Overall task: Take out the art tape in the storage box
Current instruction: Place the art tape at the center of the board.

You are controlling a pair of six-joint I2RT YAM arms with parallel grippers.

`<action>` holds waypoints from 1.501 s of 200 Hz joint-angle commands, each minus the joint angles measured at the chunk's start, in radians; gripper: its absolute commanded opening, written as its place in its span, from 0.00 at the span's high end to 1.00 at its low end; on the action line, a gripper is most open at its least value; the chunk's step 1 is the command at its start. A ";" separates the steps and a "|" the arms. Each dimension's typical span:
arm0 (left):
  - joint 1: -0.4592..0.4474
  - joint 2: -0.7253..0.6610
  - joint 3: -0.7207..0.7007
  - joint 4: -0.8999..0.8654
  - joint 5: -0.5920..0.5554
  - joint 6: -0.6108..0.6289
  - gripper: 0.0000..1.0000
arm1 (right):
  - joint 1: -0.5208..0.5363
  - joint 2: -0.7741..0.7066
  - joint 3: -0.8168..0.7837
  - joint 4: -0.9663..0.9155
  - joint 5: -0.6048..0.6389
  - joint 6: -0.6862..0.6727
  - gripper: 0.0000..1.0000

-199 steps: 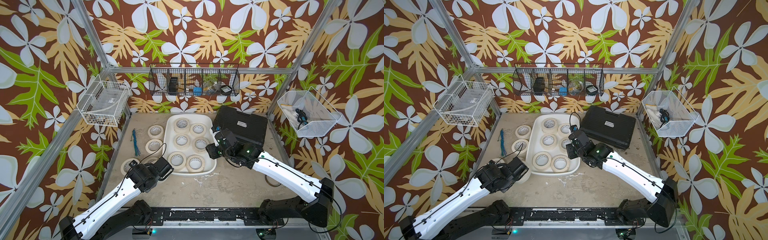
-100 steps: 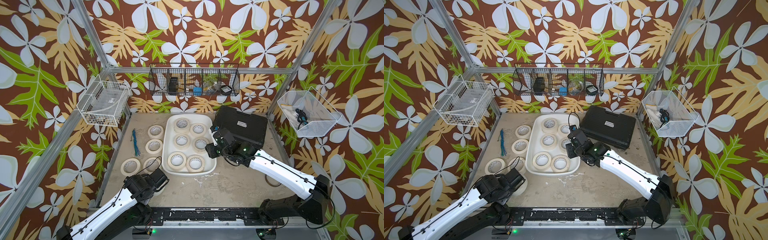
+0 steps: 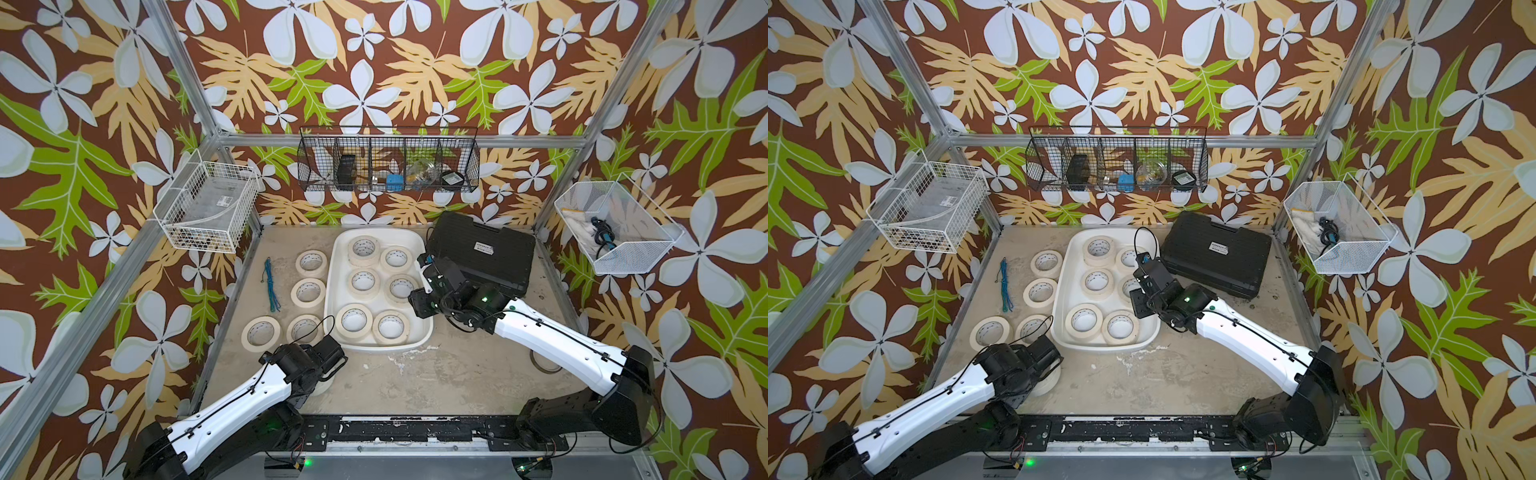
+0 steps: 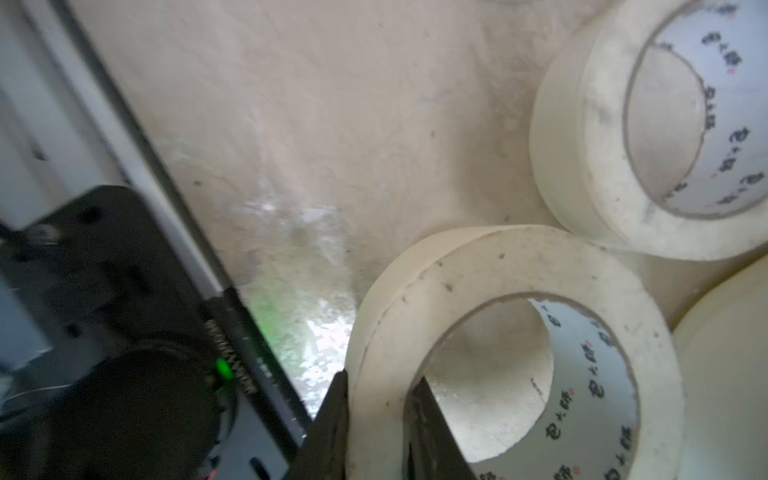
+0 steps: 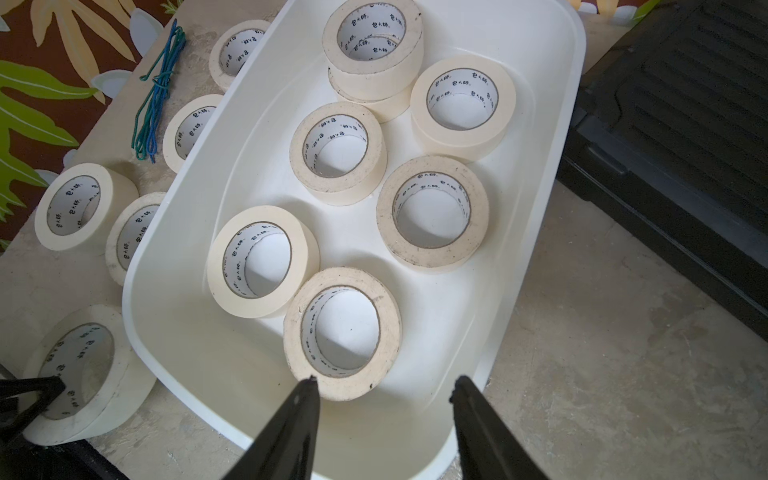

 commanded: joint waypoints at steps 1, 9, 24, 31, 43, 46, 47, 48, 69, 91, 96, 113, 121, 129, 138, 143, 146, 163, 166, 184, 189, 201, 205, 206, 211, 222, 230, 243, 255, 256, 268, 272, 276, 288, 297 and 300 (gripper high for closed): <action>0.003 0.016 -0.044 0.142 0.056 0.070 1.00 | -0.001 0.000 -0.005 0.017 -0.005 0.007 0.45; 0.002 0.026 -0.045 0.138 0.043 0.072 1.00 | -0.001 0.001 -0.005 0.015 -0.003 0.008 0.45; 0.002 0.040 -0.035 0.100 -0.002 0.056 1.00 | -0.001 0.000 -0.005 0.016 0.002 0.008 0.45; 0.002 0.043 -0.032 0.087 -0.017 0.050 1.00 | -0.001 0.000 -0.005 0.018 0.002 0.007 0.45; 0.002 0.047 -0.031 0.075 -0.028 0.037 1.00 | -0.002 0.001 -0.005 0.020 -0.001 0.008 0.45; 0.003 0.047 -0.032 0.073 -0.030 0.033 1.00 | -0.002 0.001 -0.005 0.021 -0.002 0.009 0.45; 0.003 0.047 -0.032 0.071 -0.031 0.032 1.00 | -0.002 0.002 -0.005 0.022 -0.003 0.009 0.45; 0.003 0.047 -0.032 0.070 -0.032 0.030 1.00 | -0.002 0.002 -0.005 0.022 -0.004 0.008 0.45; 0.002 0.054 -0.038 0.047 -0.040 0.001 1.00 | -0.002 0.009 -0.006 0.025 -0.007 0.011 0.45; 0.002 0.065 -0.030 0.015 -0.057 -0.019 1.00 | -0.002 0.013 -0.006 0.024 -0.009 0.010 0.45; 0.002 0.067 -0.026 0.007 -0.062 -0.021 1.00 | -0.003 0.013 -0.006 0.023 -0.010 0.010 0.45; 0.002 0.074 -0.010 -0.024 -0.075 -0.033 1.00 | -0.002 0.012 -0.006 0.023 -0.009 0.011 0.45; 0.002 0.081 -0.004 -0.033 -0.075 -0.040 0.96 | -0.002 0.013 -0.006 0.024 -0.009 0.011 0.45; 0.003 0.087 0.004 -0.043 -0.073 -0.048 0.92 | -0.003 0.010 -0.006 0.024 -0.008 0.010 0.45; 0.002 0.097 0.013 -0.054 -0.079 -0.055 0.87 | -0.003 0.009 -0.007 0.022 -0.007 0.011 0.45; 0.002 0.103 0.019 -0.060 -0.083 -0.057 0.84 | -0.002 0.009 -0.007 0.022 -0.007 0.011 0.45; 0.002 0.107 0.023 -0.063 -0.086 -0.057 0.82 | -0.003 0.008 -0.007 0.022 -0.006 0.011 0.45; 0.002 0.127 0.042 -0.083 -0.106 -0.057 0.74 | -0.003 0.004 -0.009 0.020 -0.003 0.011 0.45; 0.002 0.130 0.046 -0.086 -0.108 -0.058 0.72 | -0.003 0.002 -0.010 0.021 -0.004 0.010 0.45; 0.002 0.138 0.055 -0.092 -0.113 -0.055 0.68 | -0.006 0.000 -0.013 0.020 -0.003 0.011 0.44; 0.002 0.136 0.054 -0.090 -0.111 -0.057 0.68 | -0.006 -0.001 -0.013 0.020 -0.004 0.010 0.45; 0.002 0.131 0.048 -0.081 -0.106 -0.054 0.68 | -0.005 -0.003 -0.013 0.020 -0.003 0.011 0.45; 0.002 0.130 0.044 -0.078 -0.105 -0.054 0.68 | -0.005 -0.004 -0.013 0.021 -0.003 0.012 0.45; 0.002 0.128 0.043 -0.076 -0.104 -0.054 0.68 | -0.005 -0.004 -0.014 0.021 -0.004 0.011 0.45; 0.002 0.125 0.038 -0.070 -0.101 -0.054 0.69 | -0.006 -0.005 -0.014 0.021 -0.004 0.011 0.45; 0.002 0.118 0.033 -0.068 -0.095 -0.055 0.69 | -0.006 -0.007 -0.014 0.019 -0.003 0.012 0.45; 0.002 0.111 0.035 -0.068 -0.097 -0.051 0.69 | -0.007 -0.008 -0.015 0.017 -0.003 0.012 0.45; 0.002 0.104 0.046 -0.076 -0.111 -0.045 0.68 | -0.007 -0.011 -0.015 0.018 -0.005 0.012 0.45; 0.002 0.103 0.066 -0.095 -0.134 -0.039 0.66 | -0.006 -0.012 -0.014 0.020 -0.005 0.014 0.45; 0.003 0.103 0.068 -0.097 -0.137 -0.039 0.66 | -0.007 -0.013 -0.015 0.020 -0.005 0.014 0.45; 0.002 0.108 0.096 -0.128 -0.162 -0.038 0.61 | -0.007 -0.012 -0.013 0.020 -0.011 0.015 0.45; 0.002 0.109 0.107 -0.139 -0.172 -0.038 0.58 | -0.008 -0.013 -0.012 0.020 -0.012 0.015 0.45; 0.002 0.111 0.119 -0.147 -0.182 -0.035 0.56 | -0.008 -0.012 -0.012 0.022 -0.014 0.014 0.45; 0.002 0.119 0.161 -0.166 -0.215 -0.013 0.49 | -0.006 -0.013 -0.012 0.027 -0.019 0.017 0.45; 0.002 0.128 0.200 -0.181 -0.238 0.006 0.44 | -0.010 -0.012 -0.012 0.034 -0.024 0.023 0.45; 0.002 0.131 0.213 -0.187 -0.247 0.014 0.42 | -0.011 -0.010 -0.011 0.037 -0.026 0.027 0.45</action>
